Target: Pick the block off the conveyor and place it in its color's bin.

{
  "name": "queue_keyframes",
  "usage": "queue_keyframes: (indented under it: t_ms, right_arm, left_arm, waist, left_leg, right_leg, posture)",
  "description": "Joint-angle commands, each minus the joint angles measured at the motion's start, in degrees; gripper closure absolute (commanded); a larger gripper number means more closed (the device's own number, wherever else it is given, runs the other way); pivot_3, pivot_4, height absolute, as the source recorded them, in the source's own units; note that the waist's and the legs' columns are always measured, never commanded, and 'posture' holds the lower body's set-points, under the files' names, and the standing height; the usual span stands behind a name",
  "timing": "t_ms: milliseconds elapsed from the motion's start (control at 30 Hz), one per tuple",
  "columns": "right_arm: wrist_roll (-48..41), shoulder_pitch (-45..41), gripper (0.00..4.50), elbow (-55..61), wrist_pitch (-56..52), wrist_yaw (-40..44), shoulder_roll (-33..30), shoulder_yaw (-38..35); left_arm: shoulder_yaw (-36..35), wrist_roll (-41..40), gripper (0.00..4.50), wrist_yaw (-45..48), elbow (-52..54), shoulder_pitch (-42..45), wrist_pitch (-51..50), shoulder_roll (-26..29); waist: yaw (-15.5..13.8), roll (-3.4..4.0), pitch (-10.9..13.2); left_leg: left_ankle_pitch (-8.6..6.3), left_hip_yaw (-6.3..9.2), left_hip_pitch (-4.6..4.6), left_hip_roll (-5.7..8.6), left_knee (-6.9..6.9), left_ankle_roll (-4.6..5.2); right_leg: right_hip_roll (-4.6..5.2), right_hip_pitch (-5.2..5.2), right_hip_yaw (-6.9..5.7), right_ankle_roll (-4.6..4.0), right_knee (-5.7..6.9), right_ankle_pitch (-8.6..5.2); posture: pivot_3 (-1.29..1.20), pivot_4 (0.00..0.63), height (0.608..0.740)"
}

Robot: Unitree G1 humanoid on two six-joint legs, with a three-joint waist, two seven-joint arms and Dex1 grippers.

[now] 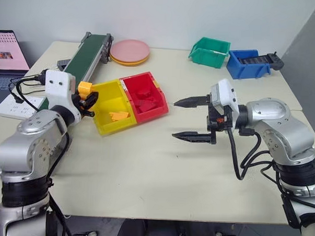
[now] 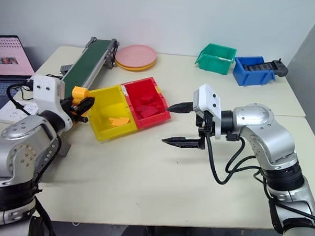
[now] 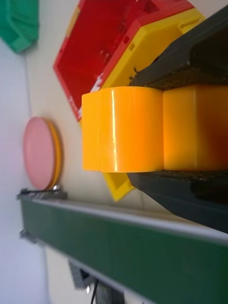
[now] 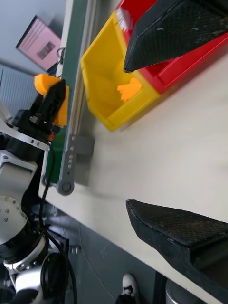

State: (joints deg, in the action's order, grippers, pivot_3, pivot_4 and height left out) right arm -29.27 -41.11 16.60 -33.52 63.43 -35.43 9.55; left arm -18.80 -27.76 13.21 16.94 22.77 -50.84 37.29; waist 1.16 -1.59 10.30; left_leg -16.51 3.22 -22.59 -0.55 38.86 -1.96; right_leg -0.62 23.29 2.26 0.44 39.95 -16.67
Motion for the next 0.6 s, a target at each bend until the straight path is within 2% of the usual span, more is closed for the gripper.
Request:
queue_keyframes:
  t_ms: [33,267,333,367,533,600]
  right_arm:
    - [-1.33,0.76,0.0,4.13,-1.58,-1.72,-1.86,-3.4]
    - [-1.68,2.63,0.0,6.23,-2.27,-3.07,-3.51,-4.44]
    - [-1.94,2.83,0.0,6.52,-2.35,-3.3,-3.68,-4.54]
    - [-2.0,2.86,0.0,6.6,-2.39,-3.39,-3.71,-4.56]
    - [-2.19,3.05,0.0,6.85,-2.5,-3.58,-3.78,-4.67]
    - [-2.24,3.14,0.0,6.89,-2.44,-3.58,-3.82,-4.73]
  left_arm:
    - [3.45,3.64,2.97,1.2,-5.76,4.83,5.59,-0.82]
    - [5.57,5.67,2.97,3.21,-10.58,6.75,9.4,-2.53]
    - [5.62,5.72,2.27,3.87,-10.85,6.81,10.0,-2.8]
    - [5.78,5.8,2.24,4.23,-10.8,6.83,10.18,-2.84]
    - [5.85,6.34,1.24,4.88,-10.29,6.72,10.74,-3.1]
    - [5.61,6.47,1.24,4.82,-9.59,6.55,10.57,-3.12]
  waist:
    - [0.51,0.0,0.0]
    - [0.33,0.0,0.0]
    - [0.35,0.0,0.0]
    - [0.35,0.0,0.0]
    - [0.34,0.0,0.0]
    - [0.34,0.0,0.0]
  left_leg:
    - [0.0,-0.04,0.01,0.0,0.01,0.0]
    - [0.0,-0.03,-0.06,0.04,0.05,0.0]
    - [0.0,-0.02,-0.05,0.03,0.06,0.0]
    - [0.0,-0.02,-0.05,0.02,0.05,0.0]
    - [0.0,0.0,-0.05,0.02,0.06,0.0]
    - [0.0,0.0,-0.05,0.02,0.06,0.0]
  right_leg:
    - [0.0,0.0,0.04,0.0,-0.01,0.0]
    - [0.02,0.01,0.04,0.01,-0.03,0.0]
    - [0.02,0.01,0.03,0.01,-0.02,0.0]
    - [0.02,0.01,0.02,0.01,-0.01,0.0]
    - [0.01,0.01,0.0,0.01,-0.01,0.0]
    - [0.02,0.01,0.01,0.01,-0.01,0.0]
  posture:
    - [0.0,0.15,0.74]
    - [0.0,0.15,0.74]
    - [0.0,0.15,0.74]
    - [0.0,0.15,0.74]
    - [0.0,0.15,0.74]
    - [0.0,0.15,0.74]
